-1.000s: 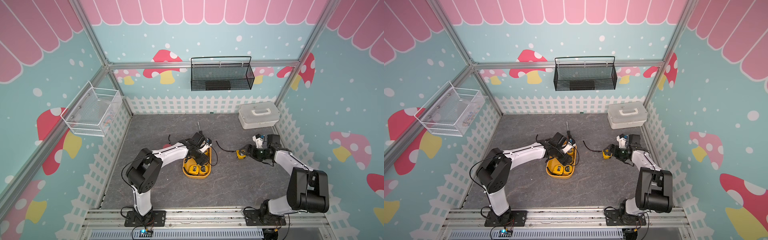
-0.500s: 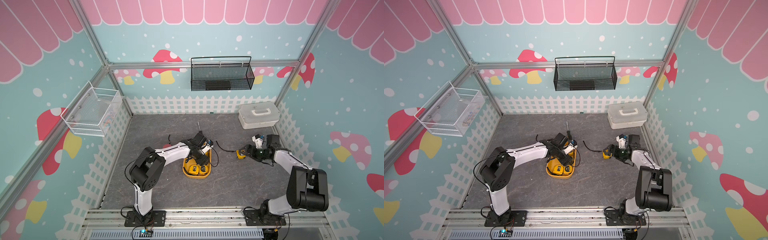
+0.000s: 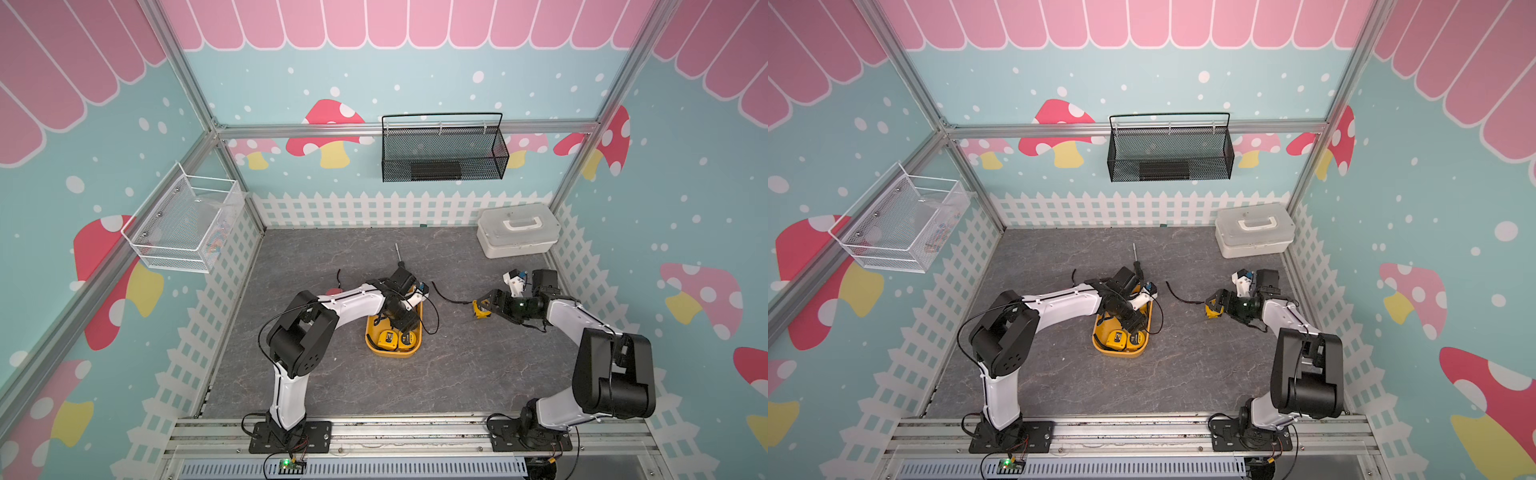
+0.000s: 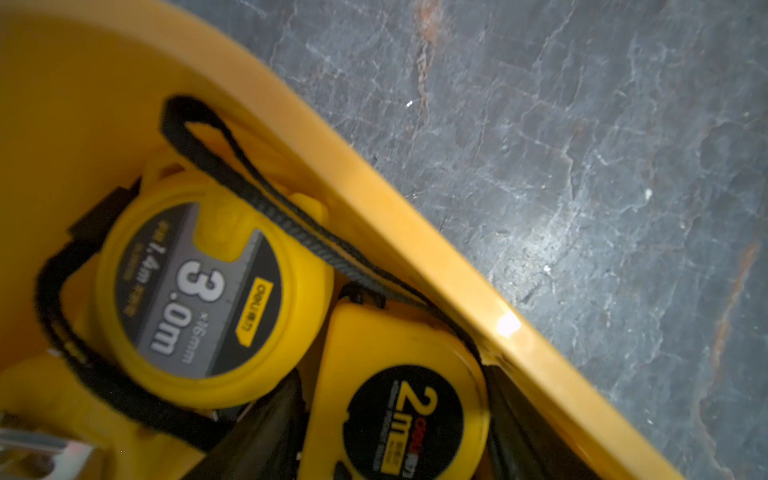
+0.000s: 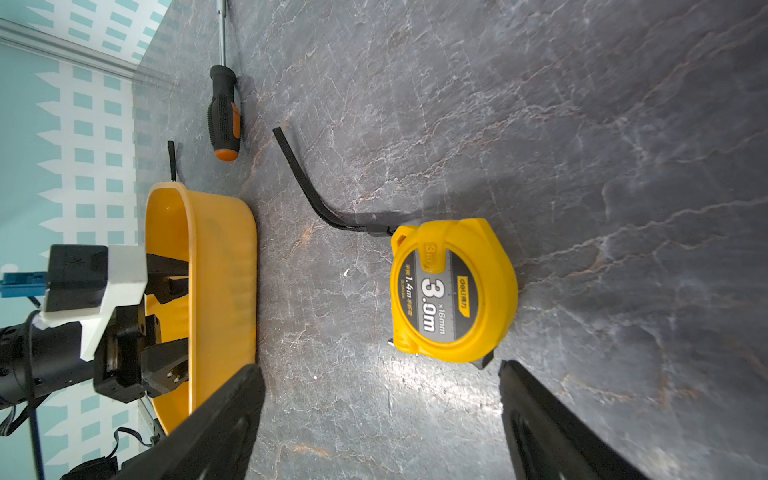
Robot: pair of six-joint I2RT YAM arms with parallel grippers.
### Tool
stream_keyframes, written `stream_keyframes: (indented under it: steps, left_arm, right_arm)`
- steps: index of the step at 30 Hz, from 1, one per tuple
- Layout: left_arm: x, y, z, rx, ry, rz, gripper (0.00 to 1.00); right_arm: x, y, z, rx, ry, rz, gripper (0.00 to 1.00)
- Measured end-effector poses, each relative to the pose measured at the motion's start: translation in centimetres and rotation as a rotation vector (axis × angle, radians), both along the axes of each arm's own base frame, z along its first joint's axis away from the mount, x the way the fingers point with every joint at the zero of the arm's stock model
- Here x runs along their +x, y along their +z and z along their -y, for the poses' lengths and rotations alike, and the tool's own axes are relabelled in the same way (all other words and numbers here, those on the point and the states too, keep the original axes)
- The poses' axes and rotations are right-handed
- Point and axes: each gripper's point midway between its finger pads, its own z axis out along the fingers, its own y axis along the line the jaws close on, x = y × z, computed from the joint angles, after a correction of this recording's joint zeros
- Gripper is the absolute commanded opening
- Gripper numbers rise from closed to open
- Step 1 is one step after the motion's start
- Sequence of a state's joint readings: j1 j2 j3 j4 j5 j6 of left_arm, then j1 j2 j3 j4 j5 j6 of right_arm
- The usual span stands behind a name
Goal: Take the tape measure out of the storage box
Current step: Pick up the tape measure from the storage box.
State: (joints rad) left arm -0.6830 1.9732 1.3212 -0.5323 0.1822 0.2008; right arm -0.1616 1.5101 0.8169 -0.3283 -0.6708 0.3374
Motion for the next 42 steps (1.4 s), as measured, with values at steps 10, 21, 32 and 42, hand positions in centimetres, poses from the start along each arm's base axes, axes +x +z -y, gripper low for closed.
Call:
stream_keyframes:
  steps: [10, 21, 32, 42]
  left_arm:
    - [0.3, 0.0, -0.7, 0.031, 0.018, 0.020, 0.54]
    - [0.6, 1.5, -2.1, 0.055, 0.050, 0.055, 0.48]
    - [1.7, 7.5, -2.9, -0.010, 0.092, 0.188, 0.48]
    - [1.8, 12.1, -2.6, -0.126, 0.122, 0.289, 0.48]
  right_arm:
    - [0.0, -0.1, 0.0, 0.002, 0.001, -0.003, 0.89]
    - [0.1, -0.1, -0.1, 0.008, 0.005, 0.000, 0.89]
    - [0.6, 3.2, -3.7, 0.076, 0.119, 0.077, 0.85]
    - [0.8, 9.4, -13.4, 0.248, 0.368, 0.229, 0.77]
